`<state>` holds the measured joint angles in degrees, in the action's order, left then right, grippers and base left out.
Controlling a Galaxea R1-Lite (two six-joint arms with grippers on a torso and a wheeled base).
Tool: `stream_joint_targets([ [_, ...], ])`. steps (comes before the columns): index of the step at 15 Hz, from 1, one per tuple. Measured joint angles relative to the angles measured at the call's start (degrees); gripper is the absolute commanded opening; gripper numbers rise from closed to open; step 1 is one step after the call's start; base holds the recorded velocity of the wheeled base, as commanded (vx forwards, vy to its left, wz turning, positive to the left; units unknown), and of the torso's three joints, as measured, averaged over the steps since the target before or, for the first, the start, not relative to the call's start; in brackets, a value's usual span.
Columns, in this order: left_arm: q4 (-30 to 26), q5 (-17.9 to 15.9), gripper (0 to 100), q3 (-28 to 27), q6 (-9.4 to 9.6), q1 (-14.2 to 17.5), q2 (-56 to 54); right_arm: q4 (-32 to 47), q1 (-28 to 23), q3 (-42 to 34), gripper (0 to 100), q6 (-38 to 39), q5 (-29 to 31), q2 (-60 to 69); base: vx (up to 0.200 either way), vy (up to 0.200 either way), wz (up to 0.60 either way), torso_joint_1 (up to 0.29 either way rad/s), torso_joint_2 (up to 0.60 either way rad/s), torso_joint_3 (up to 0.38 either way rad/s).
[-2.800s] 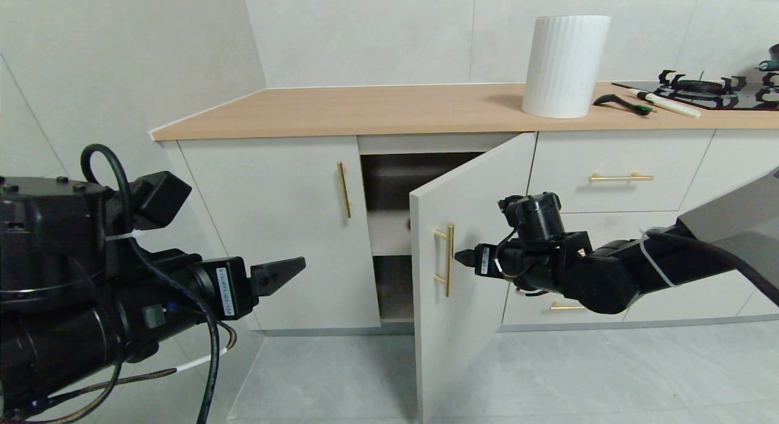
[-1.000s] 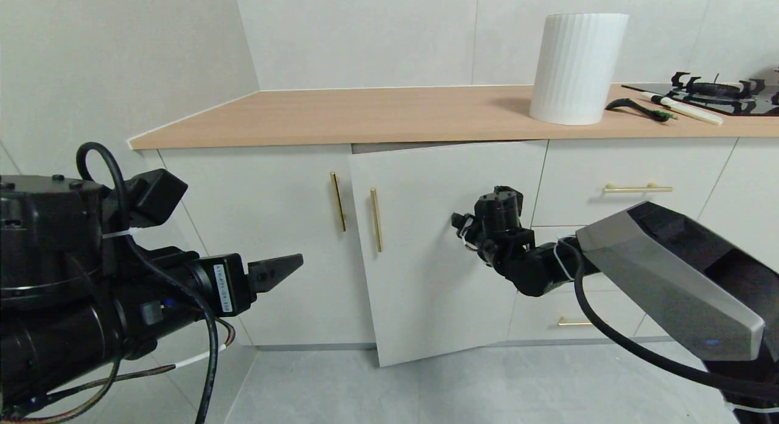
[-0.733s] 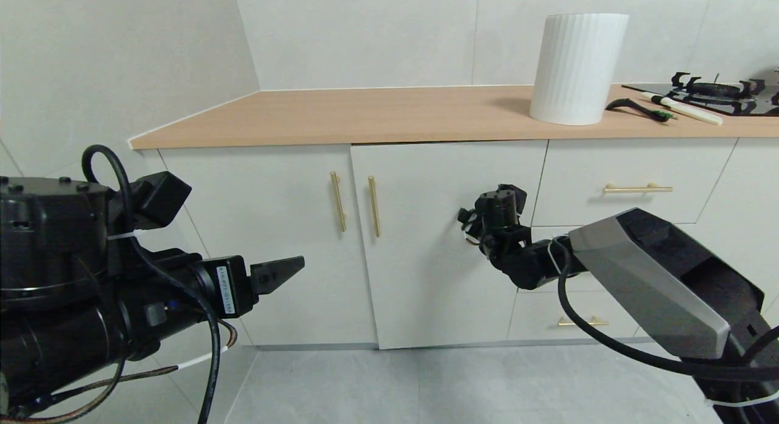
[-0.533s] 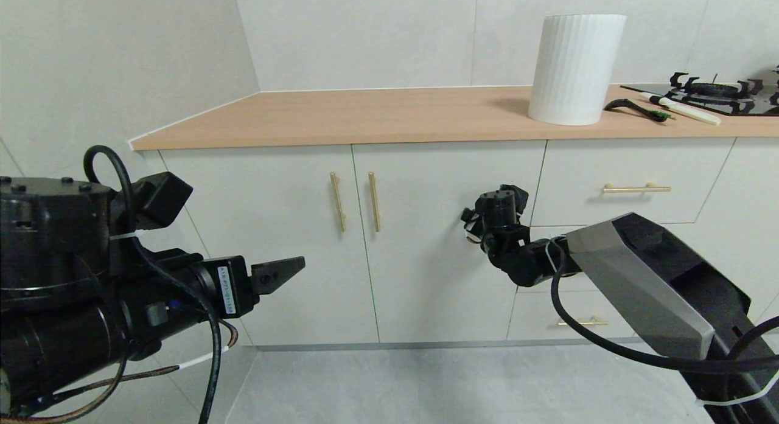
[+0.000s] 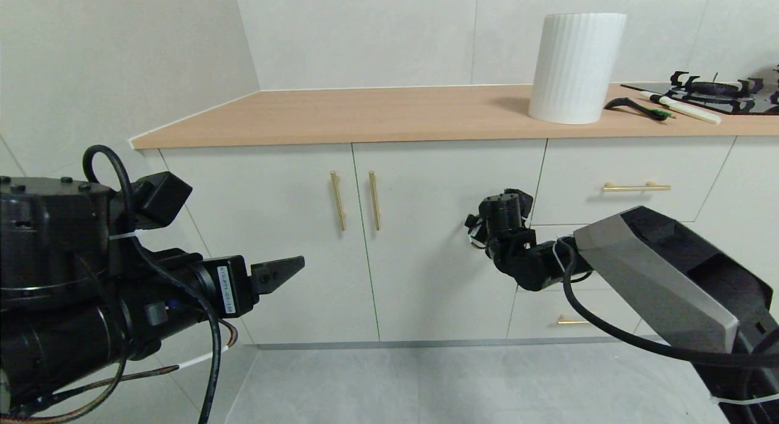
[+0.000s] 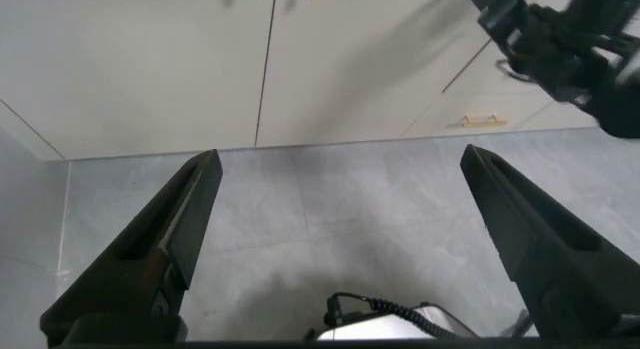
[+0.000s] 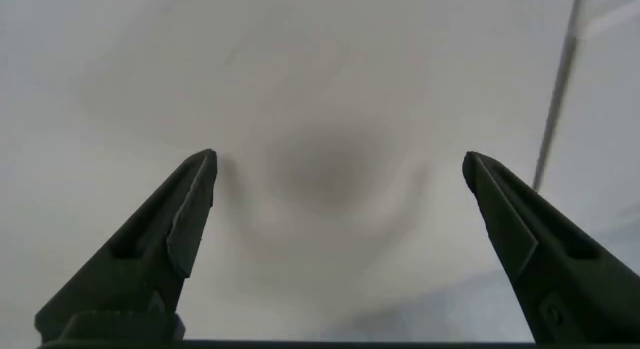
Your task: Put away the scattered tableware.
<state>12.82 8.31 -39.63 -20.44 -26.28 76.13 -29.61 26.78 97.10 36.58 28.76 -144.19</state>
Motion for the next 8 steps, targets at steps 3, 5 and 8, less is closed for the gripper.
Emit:
stream_joint_targets([
  [3,0.0,-0.1,100,0.2,0.04,0.0,0.0,-0.1,3.5,-10.6,100,-0.6,-2.7,9.8,0.0,0.0,0.0,0.0,0.0,0.0],
  [5,0.0,0.1,100,0.3,0.41,0.0,-0.3,0.0,5.2,-17.6,100,-2.2,-3.4,18.3,0.0,0.0,0.0,0.0,0.0,0.0],
  [8,-0.1,0.2,100,0.6,2.02,0.0,-2.8,-0.1,6.3,-29.0,100,-5.5,-3.8,33.3,0.0,0.0,0.0,0.0,0.0,0.0],
])
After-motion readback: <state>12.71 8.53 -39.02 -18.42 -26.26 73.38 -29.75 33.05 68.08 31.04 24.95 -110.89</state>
